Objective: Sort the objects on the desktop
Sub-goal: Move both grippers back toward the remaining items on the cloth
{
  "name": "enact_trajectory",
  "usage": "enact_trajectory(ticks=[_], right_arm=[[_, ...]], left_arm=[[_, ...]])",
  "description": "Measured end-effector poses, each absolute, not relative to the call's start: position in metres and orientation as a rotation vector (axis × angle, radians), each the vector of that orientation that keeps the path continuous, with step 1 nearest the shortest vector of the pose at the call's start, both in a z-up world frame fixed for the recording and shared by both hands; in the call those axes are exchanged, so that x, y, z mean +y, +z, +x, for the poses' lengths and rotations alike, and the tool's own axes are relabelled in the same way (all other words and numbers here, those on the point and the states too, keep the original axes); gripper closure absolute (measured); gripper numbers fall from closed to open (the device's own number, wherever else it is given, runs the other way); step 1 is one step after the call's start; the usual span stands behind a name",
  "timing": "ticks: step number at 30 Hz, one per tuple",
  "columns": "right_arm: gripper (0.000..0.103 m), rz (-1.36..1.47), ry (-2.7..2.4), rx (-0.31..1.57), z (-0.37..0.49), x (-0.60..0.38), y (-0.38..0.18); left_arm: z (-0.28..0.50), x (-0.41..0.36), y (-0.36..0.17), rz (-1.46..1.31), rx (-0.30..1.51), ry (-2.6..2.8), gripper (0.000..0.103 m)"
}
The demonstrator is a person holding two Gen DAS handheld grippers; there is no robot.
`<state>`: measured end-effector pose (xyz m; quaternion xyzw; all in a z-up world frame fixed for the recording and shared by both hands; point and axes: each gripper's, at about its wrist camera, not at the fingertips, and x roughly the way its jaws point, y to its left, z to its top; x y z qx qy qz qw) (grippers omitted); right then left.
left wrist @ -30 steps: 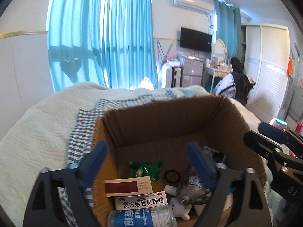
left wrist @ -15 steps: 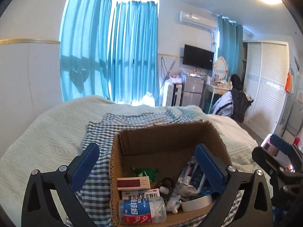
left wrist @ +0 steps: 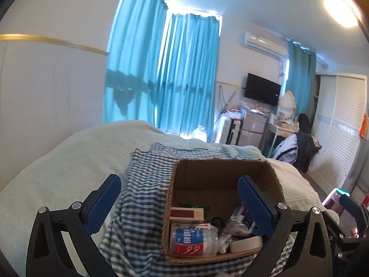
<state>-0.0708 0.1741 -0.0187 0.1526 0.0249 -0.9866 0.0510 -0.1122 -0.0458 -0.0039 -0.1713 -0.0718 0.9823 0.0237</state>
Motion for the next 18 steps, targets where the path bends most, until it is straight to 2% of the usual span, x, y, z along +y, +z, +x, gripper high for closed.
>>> enact_trajectory(ticks=[9, 18], right_arm=[[0.000, 0.494, -3.009, 0.086, -0.049, 0.172, -0.040], [0.000, 0.794, -2.901, 0.006, -0.035, 0.174, -0.103]], left_arm=[[-0.097, -0.043, -0.042, -0.588, -0.152, 2.995, 0.000], [-0.086, -0.011, -0.107, -0.958, -0.082, 2.832, 0.000]])
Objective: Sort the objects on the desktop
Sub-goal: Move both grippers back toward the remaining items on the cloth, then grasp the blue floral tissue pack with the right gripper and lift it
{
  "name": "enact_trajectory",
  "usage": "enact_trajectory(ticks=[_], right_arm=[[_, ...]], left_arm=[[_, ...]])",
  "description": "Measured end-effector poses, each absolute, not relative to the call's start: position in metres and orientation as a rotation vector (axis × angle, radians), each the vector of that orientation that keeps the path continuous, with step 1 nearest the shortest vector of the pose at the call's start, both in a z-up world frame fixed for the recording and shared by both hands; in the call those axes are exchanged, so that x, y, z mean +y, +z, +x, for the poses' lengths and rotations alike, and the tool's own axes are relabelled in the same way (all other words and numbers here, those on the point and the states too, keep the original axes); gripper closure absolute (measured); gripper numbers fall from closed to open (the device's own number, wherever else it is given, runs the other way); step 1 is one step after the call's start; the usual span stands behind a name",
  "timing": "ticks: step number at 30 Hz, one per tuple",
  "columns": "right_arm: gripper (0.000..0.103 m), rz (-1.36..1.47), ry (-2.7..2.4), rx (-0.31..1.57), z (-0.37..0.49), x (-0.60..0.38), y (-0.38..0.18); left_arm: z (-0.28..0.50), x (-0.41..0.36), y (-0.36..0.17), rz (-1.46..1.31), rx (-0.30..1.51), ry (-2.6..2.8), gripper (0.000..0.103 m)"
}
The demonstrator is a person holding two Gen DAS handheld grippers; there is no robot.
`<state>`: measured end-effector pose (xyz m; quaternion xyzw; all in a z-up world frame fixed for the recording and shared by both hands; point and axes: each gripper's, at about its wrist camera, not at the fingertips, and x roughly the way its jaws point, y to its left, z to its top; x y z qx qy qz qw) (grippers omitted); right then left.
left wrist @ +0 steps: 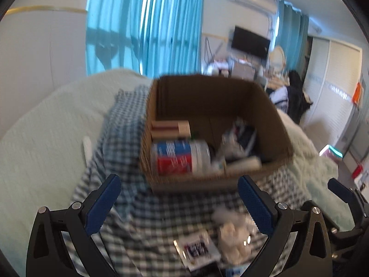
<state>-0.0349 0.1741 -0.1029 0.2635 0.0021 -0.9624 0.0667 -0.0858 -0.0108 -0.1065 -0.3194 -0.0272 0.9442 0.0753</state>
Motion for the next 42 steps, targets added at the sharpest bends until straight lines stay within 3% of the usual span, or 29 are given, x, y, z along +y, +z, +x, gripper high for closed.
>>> enact_trajectory(ticks=[12, 21, 28, 30, 33, 42], right_arm=[[0.002, 1.129, -2.767, -0.016, -0.001, 0.172, -0.164], [0.020, 1.295, -2.564, 0.039, 0.018, 0.139, -0.201], [0.022, 1.411, -2.464, 0.098, 0.015, 0.122, -0.235], [0.032, 1.458, -2.445, 0.064, 0.011, 0.127, -0.246], [0.044, 1.467, -2.438, 0.016, 0.009, 0.134, -0.248], [0.049, 1.409, -2.455, 0.008, 0.016, 0.141, -0.235]], left_arm=[[-0.061, 0.000, -0.166, -1.255, -0.016, 2.683, 0.002], [-0.056, 0.013, -0.208, -1.465, -0.044, 2.497, 0.018], [-0.061, 0.019, -0.241, -1.596, -0.042, 2.392, 0.025], [-0.060, 0.021, -0.243, -1.586, -0.044, 2.370, 0.036], [-0.055, 0.028, -0.238, -1.550, -0.012, 2.344, 0.060], [-0.044, 0.028, -0.221, -1.471, 0.019, 2.369, 0.073]])
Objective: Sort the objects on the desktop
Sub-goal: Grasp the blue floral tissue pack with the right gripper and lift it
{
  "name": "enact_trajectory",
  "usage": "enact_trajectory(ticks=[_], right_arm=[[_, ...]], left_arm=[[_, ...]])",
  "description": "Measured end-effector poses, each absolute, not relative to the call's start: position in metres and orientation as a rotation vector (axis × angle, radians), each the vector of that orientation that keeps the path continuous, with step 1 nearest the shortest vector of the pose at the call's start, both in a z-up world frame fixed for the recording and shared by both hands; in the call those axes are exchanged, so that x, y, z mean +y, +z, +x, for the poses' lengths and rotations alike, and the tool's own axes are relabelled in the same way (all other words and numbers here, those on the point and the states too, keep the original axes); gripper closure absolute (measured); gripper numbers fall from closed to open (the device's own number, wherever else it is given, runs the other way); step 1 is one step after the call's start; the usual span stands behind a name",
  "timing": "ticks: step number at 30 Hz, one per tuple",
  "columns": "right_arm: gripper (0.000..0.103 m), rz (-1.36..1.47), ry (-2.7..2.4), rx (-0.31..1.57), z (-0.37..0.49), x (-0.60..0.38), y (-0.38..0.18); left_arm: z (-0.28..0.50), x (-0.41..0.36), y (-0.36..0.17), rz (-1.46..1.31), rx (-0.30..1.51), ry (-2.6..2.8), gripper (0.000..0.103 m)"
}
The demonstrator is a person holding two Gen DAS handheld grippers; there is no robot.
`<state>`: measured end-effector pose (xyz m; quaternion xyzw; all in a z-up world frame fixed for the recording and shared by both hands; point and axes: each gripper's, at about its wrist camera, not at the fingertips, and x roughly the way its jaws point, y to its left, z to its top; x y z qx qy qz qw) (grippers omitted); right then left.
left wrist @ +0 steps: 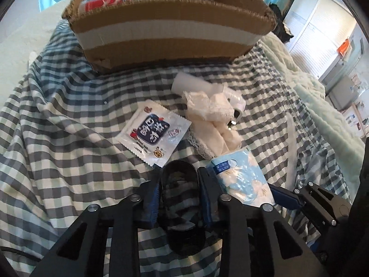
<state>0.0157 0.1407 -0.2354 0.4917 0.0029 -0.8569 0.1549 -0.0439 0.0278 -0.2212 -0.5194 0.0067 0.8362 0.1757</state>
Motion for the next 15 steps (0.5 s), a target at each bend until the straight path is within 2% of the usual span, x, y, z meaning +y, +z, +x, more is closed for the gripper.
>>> enact_trajectory(ticks=[15], right_arm=[[0.050, 1.160, -2.640, 0.065, 0.024, 0.141, -0.187]], left_arm=[[-0.036, 0.015, -0.159, -1.184, -0.018, 2.534, 0.074]])
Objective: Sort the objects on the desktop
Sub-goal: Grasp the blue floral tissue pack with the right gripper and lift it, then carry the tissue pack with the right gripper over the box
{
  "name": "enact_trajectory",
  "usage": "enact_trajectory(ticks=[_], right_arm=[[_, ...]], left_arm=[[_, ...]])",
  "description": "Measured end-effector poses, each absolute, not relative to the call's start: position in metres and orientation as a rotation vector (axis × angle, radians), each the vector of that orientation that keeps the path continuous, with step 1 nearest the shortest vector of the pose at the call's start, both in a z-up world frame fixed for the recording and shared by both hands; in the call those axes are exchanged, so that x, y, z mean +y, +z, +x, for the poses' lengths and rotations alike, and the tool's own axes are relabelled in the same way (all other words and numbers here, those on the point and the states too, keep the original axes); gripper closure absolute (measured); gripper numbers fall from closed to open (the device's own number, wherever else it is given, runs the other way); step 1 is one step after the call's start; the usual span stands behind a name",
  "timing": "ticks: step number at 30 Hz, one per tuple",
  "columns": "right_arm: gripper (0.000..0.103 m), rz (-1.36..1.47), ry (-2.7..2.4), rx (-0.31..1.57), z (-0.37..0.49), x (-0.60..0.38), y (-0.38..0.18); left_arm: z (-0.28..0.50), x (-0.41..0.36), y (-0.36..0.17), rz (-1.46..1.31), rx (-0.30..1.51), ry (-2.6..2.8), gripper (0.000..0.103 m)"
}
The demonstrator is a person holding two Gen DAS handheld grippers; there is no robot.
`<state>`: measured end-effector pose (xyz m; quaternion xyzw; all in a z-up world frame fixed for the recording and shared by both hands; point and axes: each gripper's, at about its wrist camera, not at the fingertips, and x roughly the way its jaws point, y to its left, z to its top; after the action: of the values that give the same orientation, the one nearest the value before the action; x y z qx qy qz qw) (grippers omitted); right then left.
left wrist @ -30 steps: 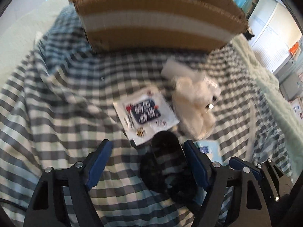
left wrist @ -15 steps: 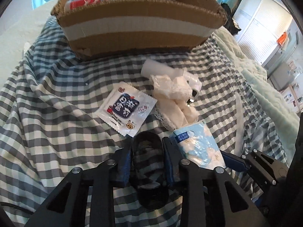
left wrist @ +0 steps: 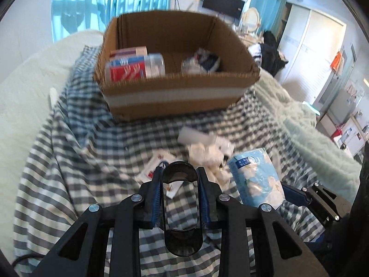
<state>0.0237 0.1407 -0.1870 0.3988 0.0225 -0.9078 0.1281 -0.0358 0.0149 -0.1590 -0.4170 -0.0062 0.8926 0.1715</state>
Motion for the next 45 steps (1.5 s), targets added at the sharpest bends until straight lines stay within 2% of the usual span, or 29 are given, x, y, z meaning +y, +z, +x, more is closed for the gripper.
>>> enact_trajectory(ticks=[10, 15, 28, 34, 45], right_arm=[[0.050, 0.961, -2.779, 0.085, 0.018, 0.141, -0.136], [0.050, 0.835, -2.846, 0.052, 0.013, 0.147, -0.099], [0.050, 0.517, -2.940, 0.099, 0.005, 0.145, -0.004], [0.050, 0.408, -2.958, 0.119, -0.005, 0.142, 0.029], [0.049, 0.342, -2.985, 0.125, -0.030, 0.150, 0.044]], left_arm=[[-0.026, 0.012, -0.097, -0.927, 0.010, 2.664, 0.074], [-0.027, 0.006, -0.063, -0.835, -0.064, 2.676, 0.074], [-0.032, 0.003, 0.014, -0.511, -0.001, 2.811, 0.074], [-0.045, -0.003, 0.031, -0.451, 0.009, 2.848, 0.074], [-0.084, 0.002, 0.026, -0.457, 0.009, 2.890, 0.074]])
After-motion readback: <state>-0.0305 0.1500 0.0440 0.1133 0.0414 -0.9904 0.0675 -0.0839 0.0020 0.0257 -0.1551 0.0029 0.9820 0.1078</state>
